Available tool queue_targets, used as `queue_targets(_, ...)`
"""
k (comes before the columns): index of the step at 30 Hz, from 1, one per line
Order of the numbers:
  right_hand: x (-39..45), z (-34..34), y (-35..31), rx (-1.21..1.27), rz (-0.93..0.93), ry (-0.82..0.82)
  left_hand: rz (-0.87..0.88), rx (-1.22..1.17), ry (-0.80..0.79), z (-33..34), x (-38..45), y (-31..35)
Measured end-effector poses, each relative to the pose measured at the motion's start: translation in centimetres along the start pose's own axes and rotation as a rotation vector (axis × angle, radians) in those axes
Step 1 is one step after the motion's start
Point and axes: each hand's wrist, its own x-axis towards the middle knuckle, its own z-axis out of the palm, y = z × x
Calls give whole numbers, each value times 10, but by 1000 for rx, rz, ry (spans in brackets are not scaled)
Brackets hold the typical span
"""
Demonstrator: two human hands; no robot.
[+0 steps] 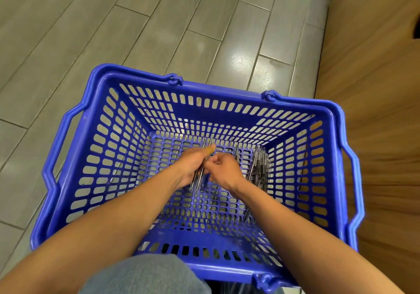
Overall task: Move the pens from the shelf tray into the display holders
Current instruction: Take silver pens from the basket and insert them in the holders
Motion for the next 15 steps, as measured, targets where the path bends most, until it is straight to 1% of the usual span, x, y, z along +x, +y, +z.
queue_targets(5,4,6,2,-14,-8,8,18,48,69,2,4,-6)
queue_targets(7,8,5,3,-1,8,6,30,32,111,2,7,-7)
queue_targets(10,14,-3,12,1,85,61,26,46,184,-2,10,-6)
queue_targets(12,19,-13,24,-83,178,102,21,65,214,-6,11,-6)
queue_targets(15,27,-32,46,-342,287,190,3,58,225,-9,14,-6)
